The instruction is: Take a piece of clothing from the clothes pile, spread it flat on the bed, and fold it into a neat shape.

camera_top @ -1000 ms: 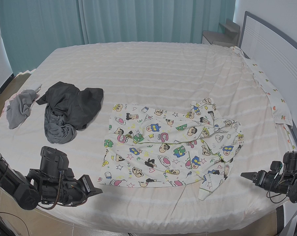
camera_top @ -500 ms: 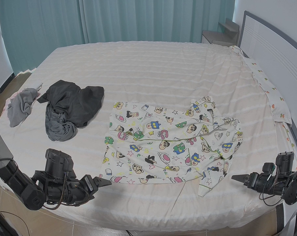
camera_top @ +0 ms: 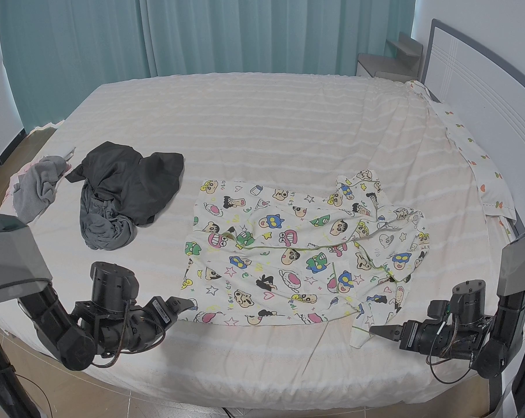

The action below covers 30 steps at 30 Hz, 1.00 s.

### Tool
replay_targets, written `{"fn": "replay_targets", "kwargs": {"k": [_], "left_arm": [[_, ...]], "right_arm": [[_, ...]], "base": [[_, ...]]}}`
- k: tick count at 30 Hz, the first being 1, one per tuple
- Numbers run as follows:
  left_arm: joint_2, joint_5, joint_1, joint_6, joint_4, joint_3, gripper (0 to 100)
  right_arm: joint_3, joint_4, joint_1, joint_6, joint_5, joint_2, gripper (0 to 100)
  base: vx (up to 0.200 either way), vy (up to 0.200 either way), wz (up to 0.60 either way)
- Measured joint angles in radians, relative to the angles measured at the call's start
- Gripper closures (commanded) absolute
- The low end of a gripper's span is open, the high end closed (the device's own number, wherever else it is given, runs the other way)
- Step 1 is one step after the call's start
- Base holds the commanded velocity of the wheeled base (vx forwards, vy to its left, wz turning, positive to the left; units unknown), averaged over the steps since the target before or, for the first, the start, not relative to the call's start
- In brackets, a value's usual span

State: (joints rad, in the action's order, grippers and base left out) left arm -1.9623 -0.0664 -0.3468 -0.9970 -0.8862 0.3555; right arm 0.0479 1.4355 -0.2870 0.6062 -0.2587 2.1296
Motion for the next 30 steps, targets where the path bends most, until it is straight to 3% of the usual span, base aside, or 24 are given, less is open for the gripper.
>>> {"fn": "replay_targets", "kwargs": {"k": [4,13,28,29,30], "left_arm": [[-0.068,0.087,-0.036,-0.002,-0.024,0.024,0],[-0.154,0.131,-0.058,-0.058,-0.029,0.091,0],[-0.279,0.24,-0.052,-0.054,-0.029,0.236,0],[-0.284,0.241,-0.053,-0.053,-0.028,0.241,100],[-0.289,0.242,-0.053,-0.053,-0.028,0.247,100]], "right_arm": [[-0.01,0.047,-0.024,0.044,0.01,0.017,0],[-0.03,0.117,-0.021,0.155,0.017,0.034,0],[-0.03,0.117,0.003,0.165,0.017,0.03,0],[-0.03,0.117,0.003,0.165,0.017,0.03,0],[-0.03,0.117,0.003,0.165,0.017,0.03,0]], "base": [[0.0,0.0,0.0],[0.0,0.0,0.0],[0.0,0.0,0.0],[0.0,0.0,0.0],[0.0,0.0,0.0]]}}
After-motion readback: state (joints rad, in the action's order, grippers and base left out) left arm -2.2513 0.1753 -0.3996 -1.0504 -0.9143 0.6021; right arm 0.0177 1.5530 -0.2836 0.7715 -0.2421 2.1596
